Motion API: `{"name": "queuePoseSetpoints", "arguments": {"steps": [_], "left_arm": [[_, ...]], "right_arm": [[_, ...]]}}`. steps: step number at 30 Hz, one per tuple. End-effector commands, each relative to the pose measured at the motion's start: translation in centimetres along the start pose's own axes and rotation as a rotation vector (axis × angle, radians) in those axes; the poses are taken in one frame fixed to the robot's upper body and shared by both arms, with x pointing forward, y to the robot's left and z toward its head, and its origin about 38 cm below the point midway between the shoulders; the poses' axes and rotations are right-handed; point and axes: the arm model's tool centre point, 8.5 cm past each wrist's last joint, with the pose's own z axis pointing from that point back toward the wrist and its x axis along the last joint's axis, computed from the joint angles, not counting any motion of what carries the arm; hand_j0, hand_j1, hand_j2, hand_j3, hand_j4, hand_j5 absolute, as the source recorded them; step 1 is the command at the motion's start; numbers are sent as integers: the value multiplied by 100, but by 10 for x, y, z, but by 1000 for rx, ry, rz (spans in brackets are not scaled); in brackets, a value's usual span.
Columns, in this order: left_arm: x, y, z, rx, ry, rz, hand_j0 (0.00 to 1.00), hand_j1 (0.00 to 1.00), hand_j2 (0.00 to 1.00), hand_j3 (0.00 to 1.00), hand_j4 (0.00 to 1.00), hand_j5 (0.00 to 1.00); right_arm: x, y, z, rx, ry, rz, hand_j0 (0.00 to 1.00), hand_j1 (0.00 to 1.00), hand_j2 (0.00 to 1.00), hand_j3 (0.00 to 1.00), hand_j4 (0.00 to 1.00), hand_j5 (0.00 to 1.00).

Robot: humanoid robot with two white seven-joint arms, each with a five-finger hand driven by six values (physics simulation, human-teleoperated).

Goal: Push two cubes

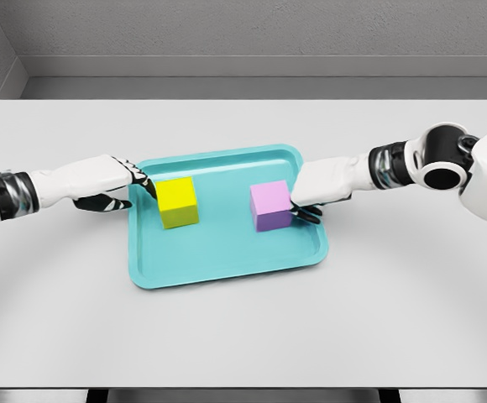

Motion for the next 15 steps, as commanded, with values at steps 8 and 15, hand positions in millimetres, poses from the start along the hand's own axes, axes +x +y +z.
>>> {"name": "queuePoseSetpoints", "arguments": {"steps": [8, 15], "left_arm": [[-5, 0, 7, -7, 17, 1, 62, 62, 62, 62, 62, 62], [-11, -9, 2, -13, 28, 36, 60, 60, 60, 60, 60, 60]], "right_arm": [[-4, 1, 8, 4, 17, -2, 11, 11, 11, 11, 11, 11], [-17, 13, 8, 27, 47, -42, 11, 11, 11, 11, 11, 11]]}}
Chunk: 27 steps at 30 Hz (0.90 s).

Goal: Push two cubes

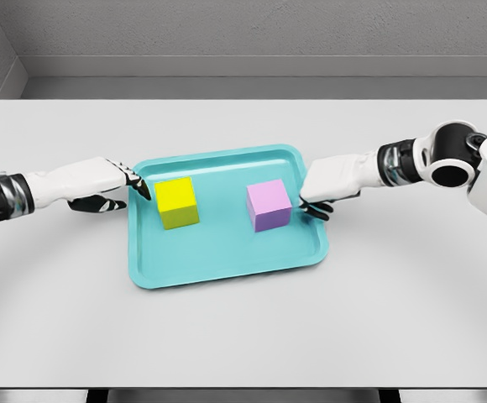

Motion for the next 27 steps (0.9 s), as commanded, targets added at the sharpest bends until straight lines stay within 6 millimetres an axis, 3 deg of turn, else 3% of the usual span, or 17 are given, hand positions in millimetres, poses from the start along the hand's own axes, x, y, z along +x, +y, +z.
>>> {"name": "queuePoseSetpoints", "arguments": {"steps": [1, 15, 27], "left_arm": [[-1, -2, -1, 3, 2, 14, 60, 60, 60, 60, 60, 60], [5, -6, -14, 6, -17, 25, 60, 60, 60, 60, 60, 60], [5, 0, -14, 13, -20, 15, 60, 60, 60, 60, 60, 60]], "right_arm": [[-6, 4, -3, 12, 16, -17, 11, 11, 11, 11, 11, 11], [-1, -4, -23, 12, -7, -7, 11, 11, 11, 11, 11, 11], [2, -9, -26, 4, -16, 2, 11, 11, 11, 11, 11, 11]]}}
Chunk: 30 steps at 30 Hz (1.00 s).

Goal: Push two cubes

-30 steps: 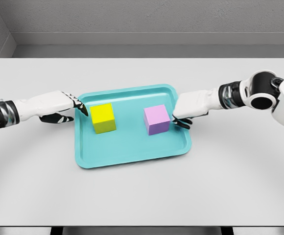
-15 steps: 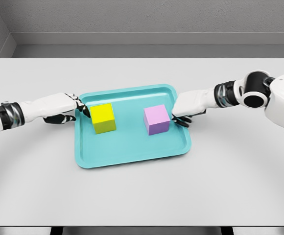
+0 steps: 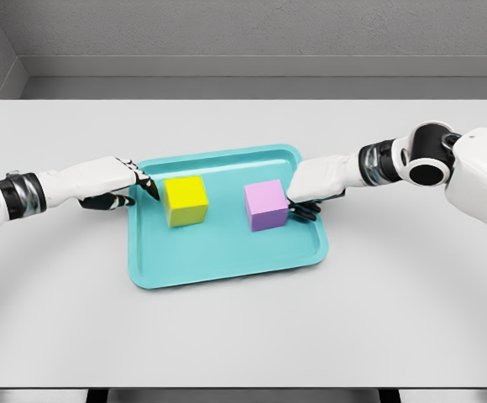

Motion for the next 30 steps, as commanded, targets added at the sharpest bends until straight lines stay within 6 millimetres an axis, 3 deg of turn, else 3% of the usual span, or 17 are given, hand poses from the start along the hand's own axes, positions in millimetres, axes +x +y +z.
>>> {"name": "queuePoseSetpoints", "arguments": {"steps": [1, 9, 30], "left_arm": [[0, 1, 0, 4, -2, 5, 60, 60, 60, 60, 60, 60], [1, 4, -1, 9, -4, 2, 60, 60, 60, 60, 60, 60], [14, 6, -29, 4, -56, 3, 60, 60, 60, 60, 60, 60]], "right_arm": [[2, -3, -2, -7, -6, 0, 11, 11, 11, 11, 11, 11], [4, -8, -6, -14, -16, 8, 11, 11, 11, 11, 11, 11], [12, -22, -19, -34, -44, 24, 11, 11, 11, 11, 11, 11]]}}
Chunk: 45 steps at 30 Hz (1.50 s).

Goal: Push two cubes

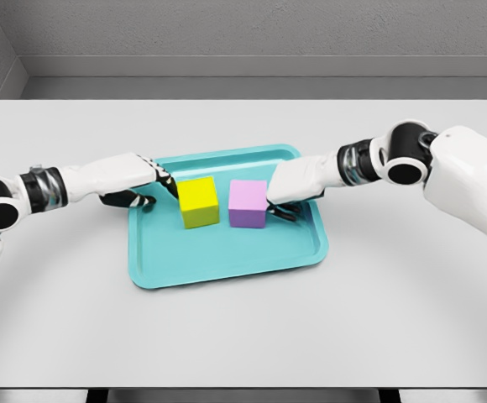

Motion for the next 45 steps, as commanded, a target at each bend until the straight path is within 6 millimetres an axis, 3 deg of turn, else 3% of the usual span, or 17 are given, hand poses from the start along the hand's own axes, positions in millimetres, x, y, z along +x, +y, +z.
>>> {"name": "queuePoseSetpoints", "arguments": {"steps": [1, 11, 22, 33, 42, 44, 45], "left_arm": [[0, -1, -1, 1, -1, 10, 60, 60, 60, 60, 60, 60], [3, -3, -6, -2, -12, 12, 60, 60, 60, 60, 60, 60], [3, 1, -13, 4, -19, 18, 60, 60, 60, 60, 60, 60], [8, 4, -20, -7, -34, 3, 60, 60, 60, 60, 60, 60], [-7, 23, 14, 28, -8, 10, 59, 59, 59, 59, 59, 59], [-10, 31, 32, 43, -4, 9, 59, 59, 59, 59, 59, 59], [-17, 41, 58, 52, 17, 7, 60, 60, 60, 60, 60, 60]], "right_arm": [[0, -1, -1, -3, 0, -3, 11, 11, 11, 11, 11, 11], [2, -4, -6, -5, -9, -1, 11, 11, 11, 11, 11, 11], [-15, 9, -1, 19, 34, -48, 11, 11, 11, 11, 11, 11], [-22, 8, -4, 33, 59, -47, 11, 11, 11, 11, 11, 11], [-32, -13, 13, 12, 93, -8, 12, 12, 12, 12, 12, 12], [-40, -13, 28, 14, 126, -7, 12, 12, 12, 12, 12, 12], [-48, -13, 42, 5, 155, -13, 13, 13, 13, 13, 13, 13]]}}
